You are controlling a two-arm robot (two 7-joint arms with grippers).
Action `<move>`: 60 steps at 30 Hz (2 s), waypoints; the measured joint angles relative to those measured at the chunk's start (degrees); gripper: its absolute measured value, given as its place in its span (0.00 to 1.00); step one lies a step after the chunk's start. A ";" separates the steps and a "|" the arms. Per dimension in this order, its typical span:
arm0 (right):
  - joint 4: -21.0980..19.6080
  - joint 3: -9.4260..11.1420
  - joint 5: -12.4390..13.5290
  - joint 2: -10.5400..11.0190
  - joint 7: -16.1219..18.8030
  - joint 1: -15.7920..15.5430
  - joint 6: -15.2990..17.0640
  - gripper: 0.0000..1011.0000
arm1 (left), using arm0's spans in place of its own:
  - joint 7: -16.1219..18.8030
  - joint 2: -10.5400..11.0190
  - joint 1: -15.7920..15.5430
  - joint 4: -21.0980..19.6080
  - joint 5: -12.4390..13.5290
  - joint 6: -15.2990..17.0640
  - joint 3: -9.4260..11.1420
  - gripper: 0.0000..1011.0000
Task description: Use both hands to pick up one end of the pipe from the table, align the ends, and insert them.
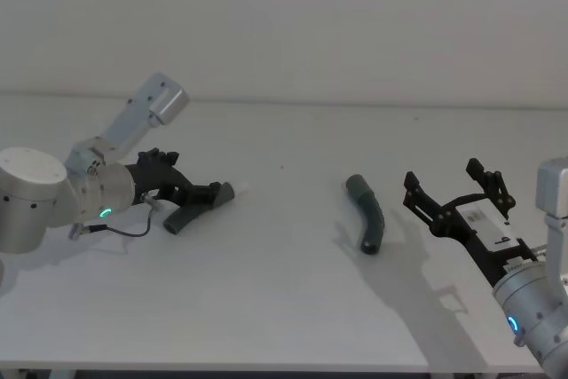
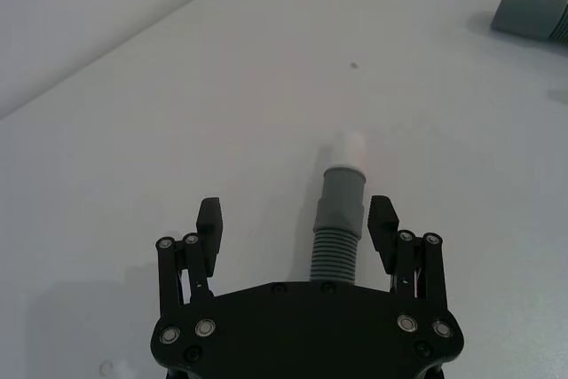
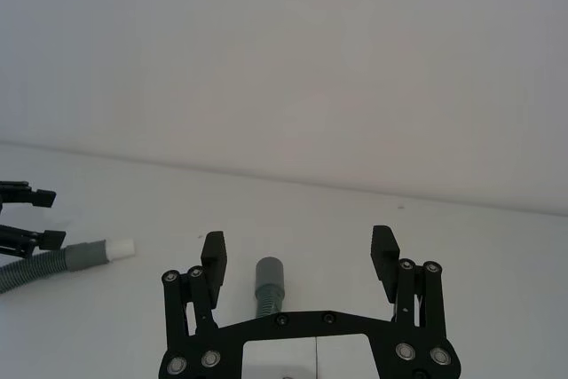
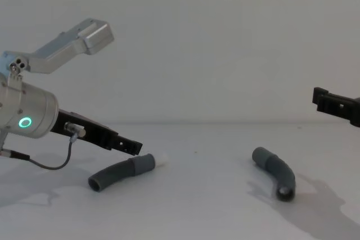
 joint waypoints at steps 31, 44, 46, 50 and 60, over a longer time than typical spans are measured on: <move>0.00 0.00 0.00 0.00 0.00 0.00 0.01 0.99 | -3.90 -2.69 -2.67 6.34 1.04 -1.21 0.92 0.99; 0.00 0.00 0.00 0.00 0.00 0.00 0.01 0.99 | -4.99 -3.92 -3.79 8.62 1.38 -0.50 1.07 0.99; 0.00 0.00 0.00 0.00 0.00 0.00 0.00 0.99 | -5.18 -4.06 -3.96 8.92 1.38 -0.25 1.10 0.99; 0.00 0.00 0.00 0.00 0.00 0.00 0.00 0.99 | -5.43 -4.31 -4.19 9.32 1.36 0.13 1.12 0.99; 0.00 0.00 0.00 0.00 0.00 0.00 0.00 0.99 | -5.75 -4.96 -4.76 10.46 0.59 1.26 1.03 0.99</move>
